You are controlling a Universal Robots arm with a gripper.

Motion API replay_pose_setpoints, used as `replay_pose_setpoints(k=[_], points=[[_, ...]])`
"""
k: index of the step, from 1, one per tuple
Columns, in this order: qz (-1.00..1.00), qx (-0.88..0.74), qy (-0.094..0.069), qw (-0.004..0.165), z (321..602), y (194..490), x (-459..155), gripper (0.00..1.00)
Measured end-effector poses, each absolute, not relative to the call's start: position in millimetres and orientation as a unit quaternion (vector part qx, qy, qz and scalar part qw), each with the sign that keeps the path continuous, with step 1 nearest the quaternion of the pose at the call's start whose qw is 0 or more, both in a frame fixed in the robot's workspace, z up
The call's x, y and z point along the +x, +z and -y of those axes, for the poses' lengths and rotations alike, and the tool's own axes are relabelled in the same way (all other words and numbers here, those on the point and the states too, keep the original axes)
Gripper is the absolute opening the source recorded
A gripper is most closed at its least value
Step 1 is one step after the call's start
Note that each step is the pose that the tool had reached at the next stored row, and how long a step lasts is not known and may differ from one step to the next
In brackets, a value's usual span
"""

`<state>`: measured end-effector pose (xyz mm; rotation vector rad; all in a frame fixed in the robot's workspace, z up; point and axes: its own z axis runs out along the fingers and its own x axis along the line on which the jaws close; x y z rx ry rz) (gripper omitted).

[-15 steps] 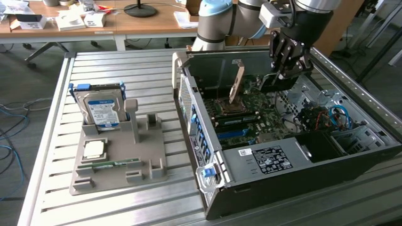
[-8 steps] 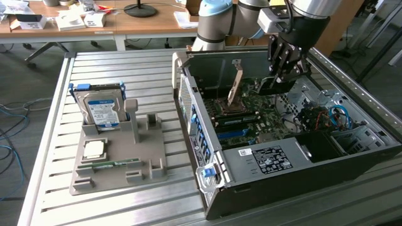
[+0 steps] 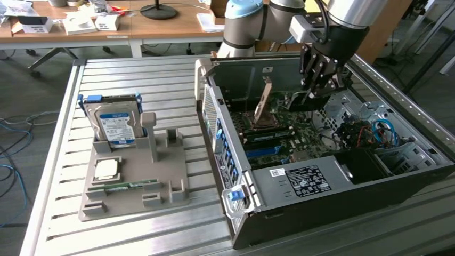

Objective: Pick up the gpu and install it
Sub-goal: 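Insert the gpu into the slot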

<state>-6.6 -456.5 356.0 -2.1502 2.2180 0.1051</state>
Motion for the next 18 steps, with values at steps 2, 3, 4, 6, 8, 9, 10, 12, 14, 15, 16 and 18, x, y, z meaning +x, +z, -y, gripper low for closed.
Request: replay_pose_setpoints(k=[2, 3, 4, 6, 8, 9, 10, 12, 14, 15, 16, 18], points=[[-0.717, -0.695, 0.036, 0.023, 456.5, 353.1, -6.6, 0.26], [-0.718, -0.695, 0.037, 0.022, 456.4, 351.3, -6.6, 0.26], [-0.718, -0.695, 0.038, 0.021, 456.5, 349.6, -6.7, 0.26], [-0.718, -0.695, 0.038, 0.021, 456.5, 346.0, -6.6, 0.26], [-0.718, -0.695, 0.038, 0.021, 456.6, 342.4, -6.6, 0.26], [-0.718, -0.695, 0.038, 0.021, 456.6, 340.9, -6.6, 0.26], [-0.718, -0.695, 0.038, 0.021, 456.6, 340.0, -6.6, 0.26], [-0.718, -0.695, 0.038, 0.021, 456.6, 339.6, -6.6, 0.26], [-0.718, -0.695, 0.038, 0.021, 456.6, 339.6, -6.6, 0.26], [-0.718, -0.695, 0.038, 0.021, 456.6, 339.5, -6.6, 0.26], [-0.718, -0.695, 0.038, 0.021, 456.6, 339.5, -6.6, 0.26], [-0.718, -0.695, 0.038, 0.021, 456.6, 339.4, -6.6, 0.26]])
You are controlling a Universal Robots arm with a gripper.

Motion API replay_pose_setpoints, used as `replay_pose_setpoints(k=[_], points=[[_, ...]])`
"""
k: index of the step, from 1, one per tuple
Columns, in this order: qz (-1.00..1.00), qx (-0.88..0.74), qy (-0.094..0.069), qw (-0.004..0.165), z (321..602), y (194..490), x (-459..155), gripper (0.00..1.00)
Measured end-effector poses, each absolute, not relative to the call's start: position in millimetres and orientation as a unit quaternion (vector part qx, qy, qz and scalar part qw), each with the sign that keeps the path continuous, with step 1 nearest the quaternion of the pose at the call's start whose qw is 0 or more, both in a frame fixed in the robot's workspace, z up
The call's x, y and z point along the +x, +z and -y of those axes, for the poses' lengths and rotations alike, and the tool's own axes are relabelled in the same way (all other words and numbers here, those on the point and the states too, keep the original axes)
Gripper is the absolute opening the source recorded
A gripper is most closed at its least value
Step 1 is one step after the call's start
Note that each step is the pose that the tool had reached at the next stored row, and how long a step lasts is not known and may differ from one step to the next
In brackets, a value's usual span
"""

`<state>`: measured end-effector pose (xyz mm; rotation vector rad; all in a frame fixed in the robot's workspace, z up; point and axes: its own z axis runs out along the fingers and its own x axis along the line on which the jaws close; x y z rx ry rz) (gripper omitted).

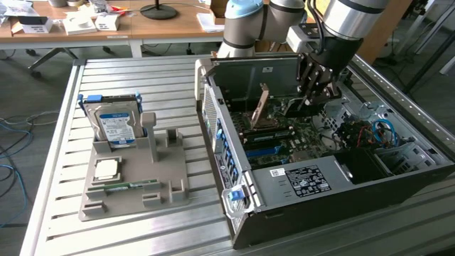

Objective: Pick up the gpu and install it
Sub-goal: 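Insert the gpu into the slot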

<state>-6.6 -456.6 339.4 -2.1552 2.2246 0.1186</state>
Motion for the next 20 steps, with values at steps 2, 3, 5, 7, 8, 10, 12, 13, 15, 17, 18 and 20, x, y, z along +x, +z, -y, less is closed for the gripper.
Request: replay_pose_setpoints(k=[2, 3, 5, 7, 8, 10, 12, 13, 15, 17, 18, 20], points=[[-0.718, -0.695, 0.038, 0.021, 456.8, 337.9, -6.6, 0.26], [-0.718, -0.695, 0.038, 0.021, 456.9, 336.8, -6.6, 0.26], [-0.717, -0.695, 0.038, 0.021, 456.9, 333.7, -6.7, 0.26], [-0.718, -0.695, 0.038, 0.021, 456.9, 330.8, -6.9, 0.26], [-0.718, -0.695, 0.038, 0.021, 456.9, 329.2, -7.1, 0.26], [-0.718, -0.695, 0.038, 0.021, 456.9, 326.4, -7.3, 0.26], [-0.718, -0.695, 0.038, 0.021, 456.9, 324.2, -7.6, 0.26], [-0.717, -0.695, 0.038, 0.021, 457.0, 323.6, -7.8, 0.26], [-0.717, -0.696, 0.038, 0.021, 457.0, 321.8, -8.3, 0.26], [-0.716, -0.697, 0.038, 0.021, 457.7, 320.8, -8.5, 0.26], [-0.716, -0.697, 0.038, 0.021, 457.9, 320.4, -8.6, 0.26], [-0.715, -0.698, 0.038, 0.021, 458.2, 319.2, -8.7, 0.26]])
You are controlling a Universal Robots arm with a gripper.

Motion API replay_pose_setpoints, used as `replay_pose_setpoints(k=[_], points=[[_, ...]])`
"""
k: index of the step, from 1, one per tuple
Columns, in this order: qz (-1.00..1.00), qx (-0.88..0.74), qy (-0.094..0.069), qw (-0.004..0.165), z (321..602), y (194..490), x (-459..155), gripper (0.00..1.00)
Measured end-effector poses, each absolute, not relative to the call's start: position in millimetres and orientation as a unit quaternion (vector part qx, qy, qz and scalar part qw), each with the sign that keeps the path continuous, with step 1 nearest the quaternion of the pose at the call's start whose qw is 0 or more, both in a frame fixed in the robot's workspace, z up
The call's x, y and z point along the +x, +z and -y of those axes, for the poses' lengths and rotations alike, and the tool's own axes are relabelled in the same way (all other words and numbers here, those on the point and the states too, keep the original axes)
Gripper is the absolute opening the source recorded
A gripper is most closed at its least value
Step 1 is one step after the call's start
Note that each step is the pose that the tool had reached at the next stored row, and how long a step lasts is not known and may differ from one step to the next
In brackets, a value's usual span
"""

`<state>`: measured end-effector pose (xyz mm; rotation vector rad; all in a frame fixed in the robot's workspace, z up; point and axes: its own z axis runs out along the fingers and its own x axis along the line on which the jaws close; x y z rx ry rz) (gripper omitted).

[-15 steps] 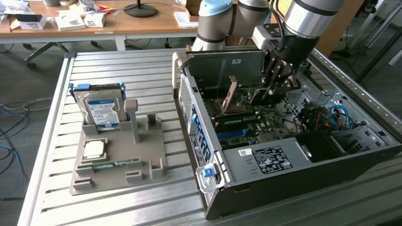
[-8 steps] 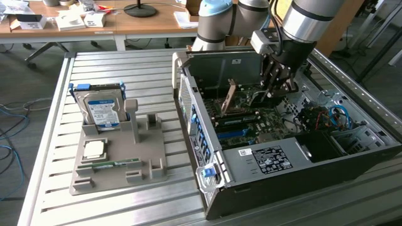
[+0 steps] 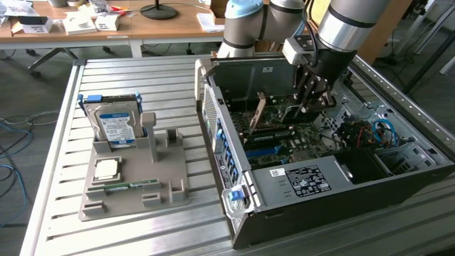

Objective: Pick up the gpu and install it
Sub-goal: 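Insert the gpu into the slot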

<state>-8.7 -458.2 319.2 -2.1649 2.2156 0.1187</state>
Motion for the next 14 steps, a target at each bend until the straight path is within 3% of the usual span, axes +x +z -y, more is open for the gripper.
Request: replay_pose_setpoints(k=[14], points=[[-0.703, -0.710, 0.038, 0.019, 460.4, 310.4, -11.4, 0.26]])
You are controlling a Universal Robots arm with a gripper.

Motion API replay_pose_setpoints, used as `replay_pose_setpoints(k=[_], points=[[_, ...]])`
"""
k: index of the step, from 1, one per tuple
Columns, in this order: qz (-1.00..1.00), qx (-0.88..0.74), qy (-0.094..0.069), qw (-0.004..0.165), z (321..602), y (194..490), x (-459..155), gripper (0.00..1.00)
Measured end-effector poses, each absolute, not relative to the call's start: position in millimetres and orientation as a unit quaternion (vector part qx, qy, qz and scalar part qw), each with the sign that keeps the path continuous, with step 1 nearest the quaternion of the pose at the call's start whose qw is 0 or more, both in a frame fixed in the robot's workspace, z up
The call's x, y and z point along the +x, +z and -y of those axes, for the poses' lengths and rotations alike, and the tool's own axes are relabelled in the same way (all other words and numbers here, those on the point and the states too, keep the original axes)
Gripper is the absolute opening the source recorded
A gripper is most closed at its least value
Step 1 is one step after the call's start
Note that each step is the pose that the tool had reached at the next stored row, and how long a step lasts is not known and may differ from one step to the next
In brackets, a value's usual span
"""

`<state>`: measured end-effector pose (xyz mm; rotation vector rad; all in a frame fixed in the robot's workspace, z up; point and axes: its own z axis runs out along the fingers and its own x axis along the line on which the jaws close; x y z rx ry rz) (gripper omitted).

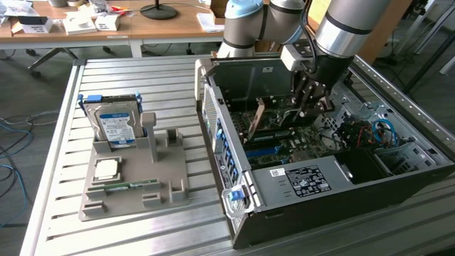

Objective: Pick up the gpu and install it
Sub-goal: 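Insert the gpu into the slot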

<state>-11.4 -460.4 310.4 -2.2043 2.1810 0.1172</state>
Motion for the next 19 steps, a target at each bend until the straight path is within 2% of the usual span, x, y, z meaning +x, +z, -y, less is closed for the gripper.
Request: replay_pose_setpoints(k=[19], points=[[-0.696, -0.717, 0.037, 0.018, 460.4, 301.3, -15.0, 0.26]])
